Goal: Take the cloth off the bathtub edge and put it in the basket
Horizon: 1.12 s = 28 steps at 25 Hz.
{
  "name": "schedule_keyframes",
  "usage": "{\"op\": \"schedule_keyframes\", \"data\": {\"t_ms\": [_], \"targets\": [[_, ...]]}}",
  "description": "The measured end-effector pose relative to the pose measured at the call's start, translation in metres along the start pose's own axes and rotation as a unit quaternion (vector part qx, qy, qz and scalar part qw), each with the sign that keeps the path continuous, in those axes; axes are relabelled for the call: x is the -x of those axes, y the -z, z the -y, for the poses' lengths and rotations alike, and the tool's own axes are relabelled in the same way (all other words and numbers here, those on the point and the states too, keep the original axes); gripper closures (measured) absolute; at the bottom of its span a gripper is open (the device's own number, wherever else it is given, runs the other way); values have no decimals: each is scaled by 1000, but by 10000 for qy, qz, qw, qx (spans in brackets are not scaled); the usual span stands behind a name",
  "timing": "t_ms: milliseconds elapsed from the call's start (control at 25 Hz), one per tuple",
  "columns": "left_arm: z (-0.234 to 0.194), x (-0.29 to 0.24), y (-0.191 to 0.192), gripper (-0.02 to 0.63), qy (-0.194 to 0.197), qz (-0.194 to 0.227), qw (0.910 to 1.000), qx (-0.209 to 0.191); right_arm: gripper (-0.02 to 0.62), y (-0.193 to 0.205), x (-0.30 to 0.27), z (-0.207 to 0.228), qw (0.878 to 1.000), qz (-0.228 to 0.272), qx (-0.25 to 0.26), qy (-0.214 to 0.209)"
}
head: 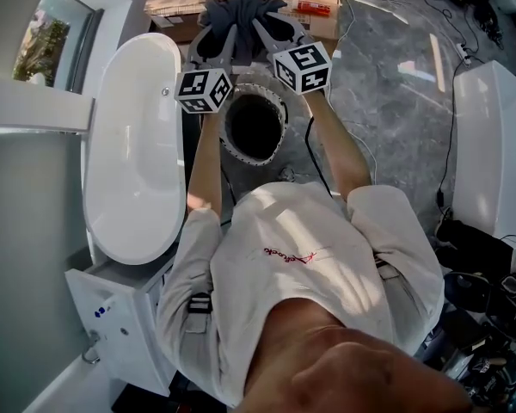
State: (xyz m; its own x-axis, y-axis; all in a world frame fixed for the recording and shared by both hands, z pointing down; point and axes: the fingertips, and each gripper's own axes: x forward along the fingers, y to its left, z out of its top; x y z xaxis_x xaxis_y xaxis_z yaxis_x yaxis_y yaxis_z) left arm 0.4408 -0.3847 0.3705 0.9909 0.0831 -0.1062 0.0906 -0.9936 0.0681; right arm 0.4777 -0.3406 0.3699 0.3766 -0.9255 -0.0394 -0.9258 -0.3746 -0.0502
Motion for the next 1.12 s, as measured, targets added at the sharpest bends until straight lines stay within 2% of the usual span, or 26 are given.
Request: {"op": "schedule_keyframes", "data": {"t_ms": [520,960,1120], "targets": [[-8,-10,17,486,75,-163,9998,56,548,17,-9,10,9998,-78,-134,90],[-36,8,26,486,365,-298,9988,145,548,31,-26,-16,9988,-166,-203,418],[-40,17,41,486,433,-417,9980,212,548,49,-26,-23,9980,-293,-274,499]]}}
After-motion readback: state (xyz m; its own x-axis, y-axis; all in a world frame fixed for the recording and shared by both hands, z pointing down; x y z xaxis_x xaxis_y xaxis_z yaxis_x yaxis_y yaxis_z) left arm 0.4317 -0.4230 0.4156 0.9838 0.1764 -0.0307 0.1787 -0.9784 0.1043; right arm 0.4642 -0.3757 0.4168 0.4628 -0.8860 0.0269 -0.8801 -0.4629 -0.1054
